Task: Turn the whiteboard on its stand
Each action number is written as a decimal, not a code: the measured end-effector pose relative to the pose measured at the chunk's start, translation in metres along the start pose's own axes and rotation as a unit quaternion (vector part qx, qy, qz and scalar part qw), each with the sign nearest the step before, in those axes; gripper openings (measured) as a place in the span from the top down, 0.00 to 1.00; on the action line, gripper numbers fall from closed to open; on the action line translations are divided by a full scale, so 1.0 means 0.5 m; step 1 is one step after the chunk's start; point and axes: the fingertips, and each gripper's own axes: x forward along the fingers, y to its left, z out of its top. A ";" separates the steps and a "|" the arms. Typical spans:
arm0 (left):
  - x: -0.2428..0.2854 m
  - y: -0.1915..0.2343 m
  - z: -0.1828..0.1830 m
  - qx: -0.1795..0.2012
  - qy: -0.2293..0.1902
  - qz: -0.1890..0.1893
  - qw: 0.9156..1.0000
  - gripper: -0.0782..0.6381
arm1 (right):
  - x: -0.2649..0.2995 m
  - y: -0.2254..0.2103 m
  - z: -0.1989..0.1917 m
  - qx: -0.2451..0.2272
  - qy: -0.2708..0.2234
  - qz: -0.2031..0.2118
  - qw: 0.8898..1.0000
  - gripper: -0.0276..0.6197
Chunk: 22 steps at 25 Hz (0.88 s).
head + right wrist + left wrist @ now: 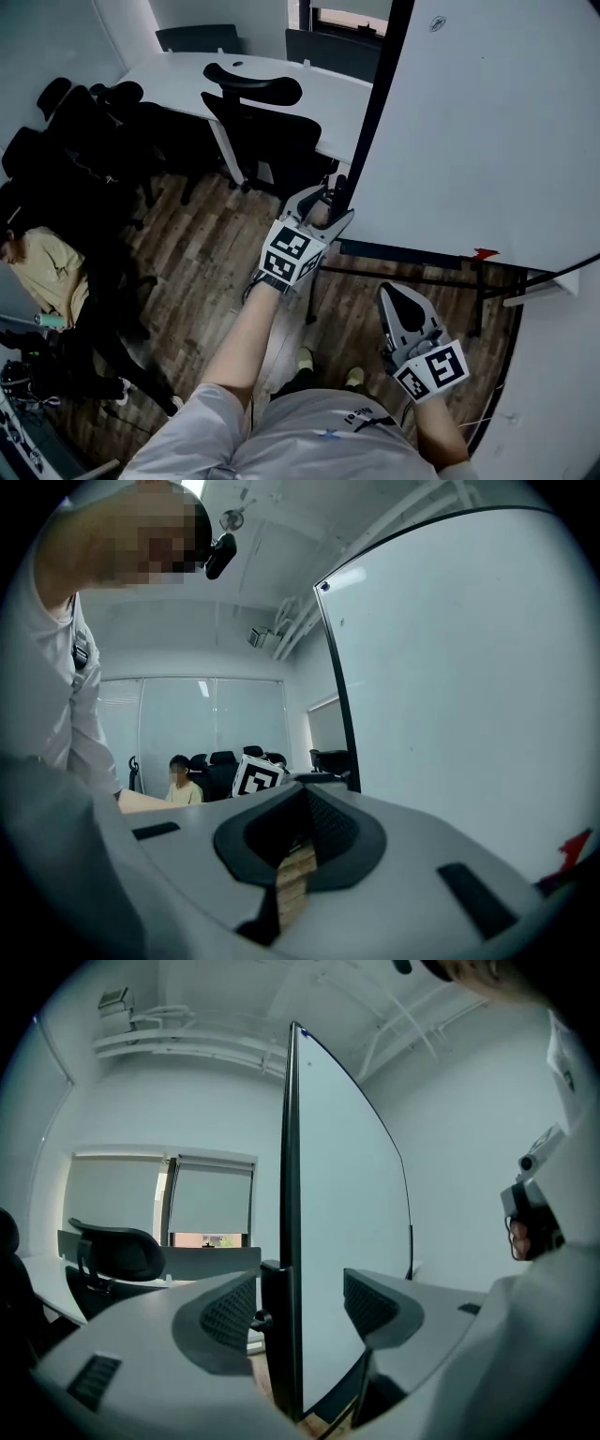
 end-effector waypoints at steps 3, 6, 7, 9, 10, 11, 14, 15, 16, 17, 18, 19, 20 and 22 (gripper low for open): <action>0.031 0.019 -0.001 0.013 0.003 -0.023 1.000 0.48 | 0.013 -0.010 -0.002 0.001 0.003 -0.010 1.000 0.94; 0.057 0.034 -0.007 0.023 0.006 -0.042 0.999 0.47 | 0.025 -0.015 -0.006 -0.001 0.010 -0.015 1.000 0.94; 0.064 0.039 -0.011 0.026 0.009 -0.048 0.998 0.47 | 0.028 -0.017 -0.007 -0.001 0.011 -0.016 1.000 0.94; 0.077 0.045 -0.023 0.032 0.018 -0.062 0.997 0.47 | 0.032 -0.021 -0.009 -0.001 0.014 -0.019 1.000 0.94; 0.082 0.047 -0.029 0.034 0.023 -0.070 0.997 0.47 | 0.034 -0.023 -0.010 0.000 0.015 -0.021 1.000 0.94; 0.087 0.047 -0.034 0.036 0.028 -0.077 0.996 0.47 | 0.035 -0.025 -0.012 0.002 0.017 -0.023 1.000 0.94; 0.101 0.038 -0.045 0.045 0.038 -0.099 0.993 0.48 | 0.034 -0.035 -0.017 0.005 0.018 -0.031 0.999 0.94; 0.105 0.033 -0.048 0.049 0.041 -0.105 0.992 0.48 | 0.033 -0.037 -0.019 0.006 0.018 -0.034 0.999 0.94; 0.108 0.028 -0.051 0.053 0.043 -0.109 0.992 0.48 | 0.032 -0.039 -0.021 0.006 0.019 -0.036 0.999 0.94; 0.110 0.024 -0.053 0.057 0.045 -0.111 0.991 0.48 | 0.030 -0.041 -0.023 0.007 0.019 -0.038 0.999 0.94; 0.112 0.023 -0.055 0.061 0.045 -0.110 0.991 0.50 | 0.028 -0.043 -0.024 0.008 0.019 -0.040 0.999 0.94; 0.113 0.026 -0.055 0.064 0.046 -0.106 0.991 0.53 | 0.026 -0.044 -0.025 0.009 0.019 -0.042 0.999 0.94; 0.112 0.029 -0.055 0.063 0.047 -0.102 0.992 0.60 | 0.023 -0.045 -0.026 0.009 0.019 -0.043 0.999 0.94; 0.109 0.030 -0.055 0.056 0.049 -0.099 0.992 0.61 | 0.017 -0.044 -0.027 0.012 0.019 -0.045 0.999 0.94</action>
